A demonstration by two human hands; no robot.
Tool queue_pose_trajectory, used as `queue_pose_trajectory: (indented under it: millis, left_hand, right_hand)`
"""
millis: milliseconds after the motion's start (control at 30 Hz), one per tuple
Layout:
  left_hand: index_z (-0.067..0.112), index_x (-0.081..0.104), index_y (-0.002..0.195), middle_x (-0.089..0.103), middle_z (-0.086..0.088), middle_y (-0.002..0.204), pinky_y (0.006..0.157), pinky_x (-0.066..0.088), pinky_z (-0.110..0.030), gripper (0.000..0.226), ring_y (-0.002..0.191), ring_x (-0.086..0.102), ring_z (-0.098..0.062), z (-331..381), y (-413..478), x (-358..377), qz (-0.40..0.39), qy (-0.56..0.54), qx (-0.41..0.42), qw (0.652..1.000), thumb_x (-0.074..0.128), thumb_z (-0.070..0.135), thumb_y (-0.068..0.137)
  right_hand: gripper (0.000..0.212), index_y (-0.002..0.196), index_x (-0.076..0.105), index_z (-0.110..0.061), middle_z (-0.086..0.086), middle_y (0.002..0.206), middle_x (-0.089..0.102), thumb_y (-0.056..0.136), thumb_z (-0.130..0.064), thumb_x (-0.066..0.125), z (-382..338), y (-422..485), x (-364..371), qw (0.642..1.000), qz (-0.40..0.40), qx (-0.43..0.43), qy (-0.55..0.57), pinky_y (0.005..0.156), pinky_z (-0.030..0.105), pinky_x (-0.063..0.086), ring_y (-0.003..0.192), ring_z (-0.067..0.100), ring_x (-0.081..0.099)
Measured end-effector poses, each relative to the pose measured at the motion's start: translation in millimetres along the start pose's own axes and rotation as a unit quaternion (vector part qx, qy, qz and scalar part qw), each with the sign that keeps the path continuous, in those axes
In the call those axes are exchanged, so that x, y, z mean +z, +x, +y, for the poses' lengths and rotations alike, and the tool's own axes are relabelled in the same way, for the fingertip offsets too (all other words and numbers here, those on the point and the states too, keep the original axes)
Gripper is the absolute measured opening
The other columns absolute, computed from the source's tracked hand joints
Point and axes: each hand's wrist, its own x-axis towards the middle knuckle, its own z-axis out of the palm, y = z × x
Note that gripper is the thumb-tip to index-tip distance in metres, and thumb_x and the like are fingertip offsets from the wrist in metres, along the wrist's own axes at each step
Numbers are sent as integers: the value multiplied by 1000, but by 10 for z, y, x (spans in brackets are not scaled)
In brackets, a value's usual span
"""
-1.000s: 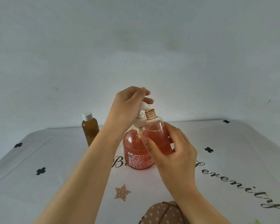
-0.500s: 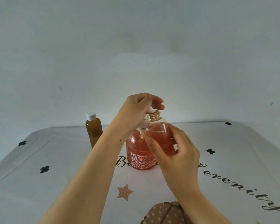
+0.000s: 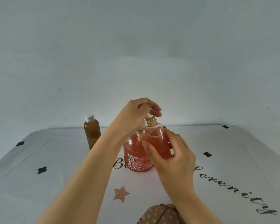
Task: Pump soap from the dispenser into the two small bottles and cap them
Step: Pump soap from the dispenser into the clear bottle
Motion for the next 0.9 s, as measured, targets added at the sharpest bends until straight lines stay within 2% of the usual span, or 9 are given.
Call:
queue_pose_trajectory:
  millis: [100,167,367,500,633,767,900]
  left_hand:
    - [10,68,96,75,-1,92,72,58,-31,31,82,70,-15,11,19,-34,15,-45,4,999,37,3,95]
    - [11,67,99,75,-2,91,66,57,-23,26,79,70,-10,16,24,-51,29,-76,15,997,41,8,99]
    - [14,67,100,75,-1,89,59,54,-17,33,77,71,-11,35,32,-36,66,-89,13,994,42,36,101]
    - [16,67,98,75,0,88,71,55,-30,30,83,71,-15,25,37,-14,81,-84,6,993,48,39,98]
    - [16,69,96,75,-1,89,78,57,-39,18,90,70,-24,11,30,11,68,-94,-16,993,57,29,94]
    - [11,69,97,75,-6,89,69,57,-27,19,79,69,-16,1,41,11,53,-119,-16,991,50,9,95]
    - [10,69,94,75,-8,87,66,56,-26,24,74,68,-13,-4,30,14,40,-127,-15,991,45,5,94]
  right_hand:
    - [61,117,65,-36,-19,97,66,74,-79,55,-31,9,14,1000,6,0,11,75,32,56,86,0,63]
    - [61,117,65,-36,-20,97,66,74,-79,55,-44,6,18,1000,9,-2,15,74,30,56,86,0,63]
    - [60,116,64,-37,-20,98,66,74,-78,56,-40,5,9,1000,7,2,13,76,34,56,87,0,63]
    - [62,117,65,-33,-19,99,67,75,-77,56,-41,13,1,1000,8,-7,11,75,32,56,87,1,64]
    - [62,118,65,-35,-19,100,67,75,-78,56,-46,9,-7,1000,10,-6,20,75,33,56,89,1,64]
    - [62,117,65,-35,-19,100,67,74,-79,56,-61,8,-11,1000,11,-7,25,74,34,57,89,2,64]
    - [62,117,66,-35,-19,99,67,75,-79,55,-65,14,-11,1000,11,-11,22,73,30,57,89,1,64]
